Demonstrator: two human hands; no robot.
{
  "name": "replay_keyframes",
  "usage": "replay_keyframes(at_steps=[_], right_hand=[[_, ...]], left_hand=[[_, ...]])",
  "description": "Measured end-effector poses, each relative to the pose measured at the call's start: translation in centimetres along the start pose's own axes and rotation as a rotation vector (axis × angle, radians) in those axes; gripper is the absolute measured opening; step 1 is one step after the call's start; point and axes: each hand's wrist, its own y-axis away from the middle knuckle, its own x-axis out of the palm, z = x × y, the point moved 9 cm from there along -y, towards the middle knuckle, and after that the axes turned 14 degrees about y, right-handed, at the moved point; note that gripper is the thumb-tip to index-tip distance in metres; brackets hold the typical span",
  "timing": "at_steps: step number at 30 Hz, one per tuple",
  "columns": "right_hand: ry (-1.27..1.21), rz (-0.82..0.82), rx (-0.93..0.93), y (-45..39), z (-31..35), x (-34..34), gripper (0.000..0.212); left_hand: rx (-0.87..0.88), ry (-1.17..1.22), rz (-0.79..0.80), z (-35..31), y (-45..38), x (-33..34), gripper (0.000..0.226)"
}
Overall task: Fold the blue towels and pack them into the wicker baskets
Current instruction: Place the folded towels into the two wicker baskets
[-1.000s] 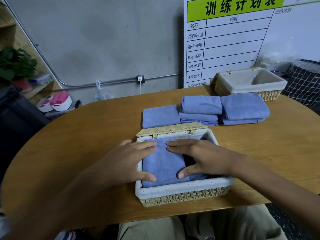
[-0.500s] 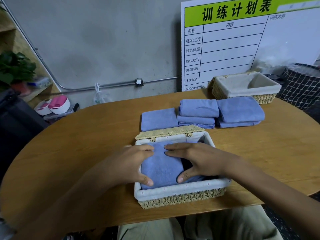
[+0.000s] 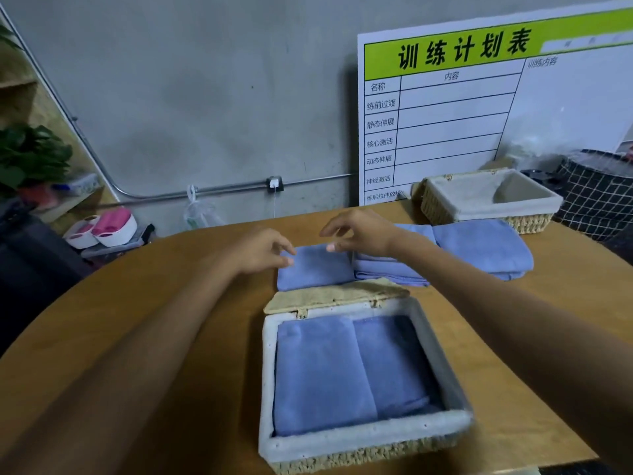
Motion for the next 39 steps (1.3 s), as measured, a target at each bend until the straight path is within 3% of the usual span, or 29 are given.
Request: replay_keyframes(at_steps=[4, 7, 9, 13, 15, 18, 21, 26, 29, 32, 35, 39], right_hand=[[0.117, 0.109, 0.016, -6.1, -1.6, 4.4, 0.033], [0.175, 0.216, 0.046, -9.3, -2.7, 8.0, 0.036], [0.187, 0.298, 0.061, -10.5, -3.3, 10.2, 0.038], [0.159, 0.338, 0.118, -11.7, -4.5, 11.8, 0.046], [0.132, 0.302, 0.182, -12.1, -5.4, 11.8, 0.056], [0.083, 0.273, 0.293, -12.3, -6.3, 11.6, 0.068], [-0.025, 0.284, 0.387, -11.9, -6.4, 11.7, 0.074], [-0.070, 0.272, 0.469, -11.3, -6.4, 11.6, 0.082], [-0.158, 0.241, 0.484, -10.8, -6.6, 11.4, 0.081], [-0.279, 0.201, 0.465, -10.1, -6.4, 10.9, 0.077], [-0.561, 0.089, 0.430, -9.4, -5.7, 9.3, 0.065], [-1.045, -0.005, 0.435, -7.3, -4.1, 6.8, 0.071]], left_hand=[[0.089, -0.102, 0.129, 1.2, -3.3, 4.0, 0.041], [0.160, -0.149, 0.103, 2.0, -4.2, 5.6, 0.057], [0.186, -0.210, 0.079, 2.9, -4.5, 5.5, 0.055], [0.205, -0.330, -0.062, 4.9, -4.9, 3.0, 0.043], [0.072, -0.376, -0.193, 7.2, -5.1, 1.8, 0.045], [-0.237, -0.062, -0.363, 11.6, -4.8, 1.5, 0.050], [-0.364, 0.324, -0.386, 12.6, -4.9, 2.9, 0.062], [-0.348, 0.916, -0.397, 10.6, -5.8, 4.8, 0.084], [-0.338, 1.003, -0.425, 11.0, -6.2, 5.0, 0.090], [-0.248, 1.059, -0.472, 9.7, -6.1, 3.7, 0.076], [-0.143, 1.163, -0.491, 7.4, -5.7, 1.6, 0.062], [-0.065, 1.364, -0.480, 3.4, -3.8, -1.3, 0.051]])
